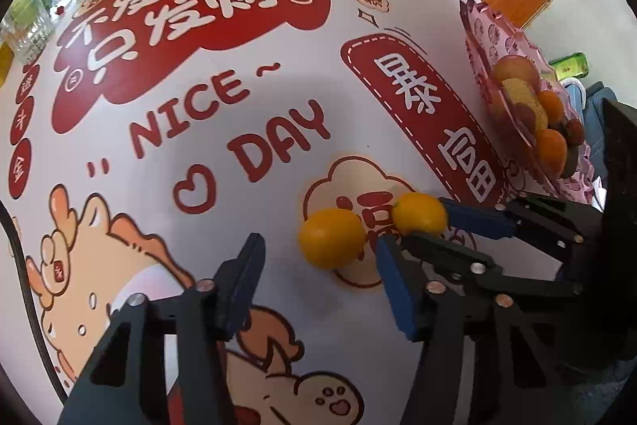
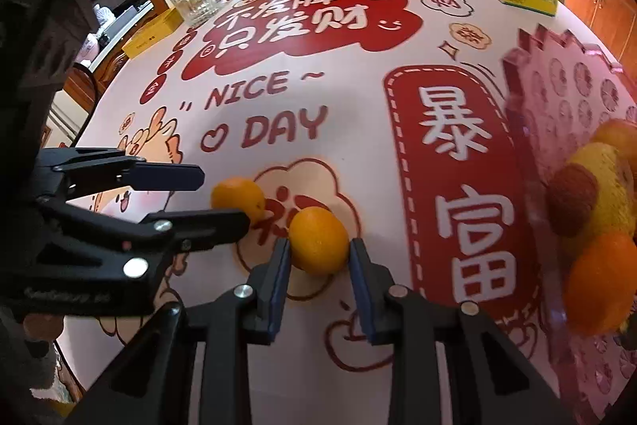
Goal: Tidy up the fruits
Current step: 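Grasp a yellow citrus with the left tool while the right tool grasps the other, then carry both yellow citrus fruits into the pink bowl and release them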
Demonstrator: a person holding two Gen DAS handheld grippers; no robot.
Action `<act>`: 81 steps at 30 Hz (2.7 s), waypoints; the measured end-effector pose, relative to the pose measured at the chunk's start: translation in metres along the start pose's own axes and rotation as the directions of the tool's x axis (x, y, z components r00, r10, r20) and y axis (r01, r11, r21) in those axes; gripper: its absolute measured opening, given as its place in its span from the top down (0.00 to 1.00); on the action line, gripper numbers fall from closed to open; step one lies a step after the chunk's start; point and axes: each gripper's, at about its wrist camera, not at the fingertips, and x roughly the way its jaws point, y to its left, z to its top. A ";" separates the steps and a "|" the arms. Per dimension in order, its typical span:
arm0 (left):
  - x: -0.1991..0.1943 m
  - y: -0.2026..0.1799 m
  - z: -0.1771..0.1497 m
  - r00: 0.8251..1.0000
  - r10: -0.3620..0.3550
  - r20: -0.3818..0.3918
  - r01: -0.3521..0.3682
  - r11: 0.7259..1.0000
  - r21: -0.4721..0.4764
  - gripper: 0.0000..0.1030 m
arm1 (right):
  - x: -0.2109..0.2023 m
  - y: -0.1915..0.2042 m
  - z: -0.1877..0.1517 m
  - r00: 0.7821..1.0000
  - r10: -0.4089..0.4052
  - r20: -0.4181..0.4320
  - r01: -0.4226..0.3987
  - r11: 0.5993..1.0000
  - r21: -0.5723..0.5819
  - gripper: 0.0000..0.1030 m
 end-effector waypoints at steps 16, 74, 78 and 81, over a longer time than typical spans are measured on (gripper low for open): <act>0.009 -0.009 0.004 1.000 -0.001 0.014 0.001 1.000 -0.017 0.68 | -0.015 -0.011 -0.011 1.000 -0.004 0.021 0.004 1.000 0.023 0.71; -0.015 -0.232 0.116 0.971 0.207 0.117 -0.208 0.978 -0.002 0.68 | -0.165 -0.201 0.025 0.955 -0.259 0.147 0.240 0.961 0.137 0.71; -0.011 -0.230 0.115 0.971 0.213 0.108 -0.214 0.977 -0.007 0.67 | -0.156 -0.202 0.028 0.959 -0.253 0.124 0.237 0.962 0.133 0.71; -0.009 -0.228 0.115 0.972 0.213 0.103 -0.213 0.977 -0.014 0.67 | -0.153 -0.201 0.029 0.961 -0.248 0.123 0.232 0.964 0.127 0.71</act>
